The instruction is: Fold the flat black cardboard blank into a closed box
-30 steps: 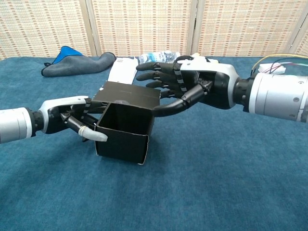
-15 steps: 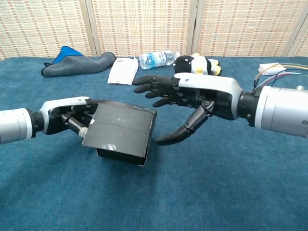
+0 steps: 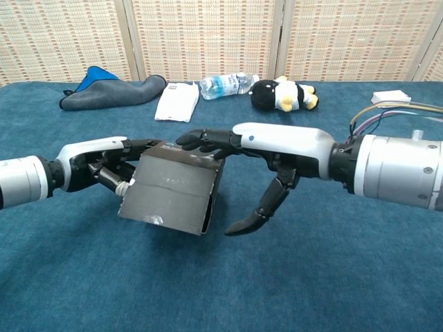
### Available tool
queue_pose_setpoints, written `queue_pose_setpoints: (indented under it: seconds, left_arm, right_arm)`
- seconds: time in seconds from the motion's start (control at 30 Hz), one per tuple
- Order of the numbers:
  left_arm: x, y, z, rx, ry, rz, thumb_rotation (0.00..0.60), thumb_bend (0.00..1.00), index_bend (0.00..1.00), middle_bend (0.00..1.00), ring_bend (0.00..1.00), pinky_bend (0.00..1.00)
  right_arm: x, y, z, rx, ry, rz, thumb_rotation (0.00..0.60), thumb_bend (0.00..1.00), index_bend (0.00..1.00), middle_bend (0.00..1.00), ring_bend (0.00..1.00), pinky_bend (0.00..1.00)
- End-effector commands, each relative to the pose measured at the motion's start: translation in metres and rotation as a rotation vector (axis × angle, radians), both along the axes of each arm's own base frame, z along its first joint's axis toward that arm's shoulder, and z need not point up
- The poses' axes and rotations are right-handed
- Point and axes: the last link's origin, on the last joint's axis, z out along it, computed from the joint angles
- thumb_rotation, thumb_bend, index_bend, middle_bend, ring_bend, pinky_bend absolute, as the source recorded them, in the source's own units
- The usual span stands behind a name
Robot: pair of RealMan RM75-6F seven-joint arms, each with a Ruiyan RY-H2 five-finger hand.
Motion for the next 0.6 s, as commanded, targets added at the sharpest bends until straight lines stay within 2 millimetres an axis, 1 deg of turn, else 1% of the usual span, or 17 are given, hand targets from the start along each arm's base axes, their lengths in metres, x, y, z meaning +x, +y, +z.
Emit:
queue_pose_setpoints:
  seconds: [0.03, 0.3, 0.5, 0.6]
  left_arm:
    - [0.003, -0.002, -0.003, 0.025, -0.003, 0.032, 0.6, 0.23, 0.09, 0.15, 0.61, 0.67]
    - [0.013, -0.003, -0.009, 0.094, -0.003, 0.117, 0.6, 0.23, 0.1, 0.15, 0.61, 0.67]
    - [0.02, -0.007, -0.013, 0.122, 0.008, 0.156, 0.6, 0.23, 0.1, 0.15, 0.61, 0.67]
    - [0.026, -0.011, -0.013, 0.126, 0.014, 0.159, 0.6, 0.23, 0.05, 0.13, 0.61, 0.67]
  right_arm:
    - [0.007, -0.004, 0.003, -0.004, 0.0, -0.013, 0.6, 0.14, 0.0, 0.02, 0.0, 0.04]
    - [0.014, -0.015, 0.006, -0.064, 0.001, -0.047, 0.6, 0.13, 0.0, 0.06, 0.0, 0.04]
    - [0.023, -0.022, 0.007, -0.106, 0.001, -0.068, 0.6, 0.12, 0.0, 0.1, 0.03, 0.1]
    - [0.027, -0.026, 0.007, -0.116, 0.008, -0.084, 0.6, 0.12, 0.0, 0.11, 0.03, 0.11]
